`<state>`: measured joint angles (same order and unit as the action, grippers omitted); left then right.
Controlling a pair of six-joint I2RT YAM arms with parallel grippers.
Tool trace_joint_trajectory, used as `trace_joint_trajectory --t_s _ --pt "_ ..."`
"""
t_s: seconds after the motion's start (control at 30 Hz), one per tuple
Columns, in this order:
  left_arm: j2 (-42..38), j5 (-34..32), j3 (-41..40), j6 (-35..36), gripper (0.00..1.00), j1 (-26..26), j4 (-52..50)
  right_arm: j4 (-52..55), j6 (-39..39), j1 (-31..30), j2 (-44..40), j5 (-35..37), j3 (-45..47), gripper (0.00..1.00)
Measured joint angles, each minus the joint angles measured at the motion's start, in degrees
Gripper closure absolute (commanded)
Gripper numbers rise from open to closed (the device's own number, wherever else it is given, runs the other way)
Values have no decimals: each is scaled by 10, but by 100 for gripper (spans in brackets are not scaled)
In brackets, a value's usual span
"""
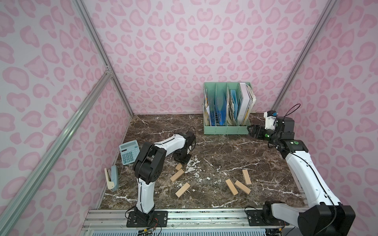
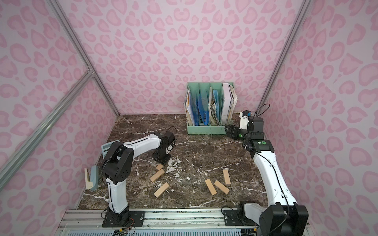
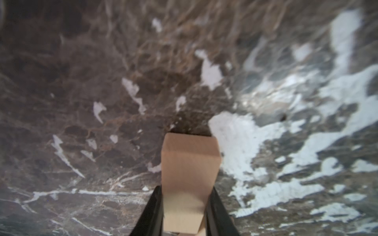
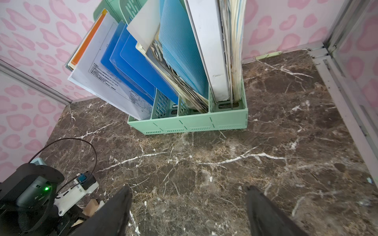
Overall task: Assemble the number 6 with building blocks
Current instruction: Move the building block to the center of the board.
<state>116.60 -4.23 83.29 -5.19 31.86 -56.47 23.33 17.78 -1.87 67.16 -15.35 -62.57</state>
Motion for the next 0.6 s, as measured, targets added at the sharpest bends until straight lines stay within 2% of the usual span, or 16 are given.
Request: trace_joint_trajectory --t_s 0.27,0.6 --pt "71 -24 118 41 81 61 -7 18 13 -1 -16 -5 21 11" --pt "98 -34 179 99 83 112 9 20 14 0 -28 -8 29 11"
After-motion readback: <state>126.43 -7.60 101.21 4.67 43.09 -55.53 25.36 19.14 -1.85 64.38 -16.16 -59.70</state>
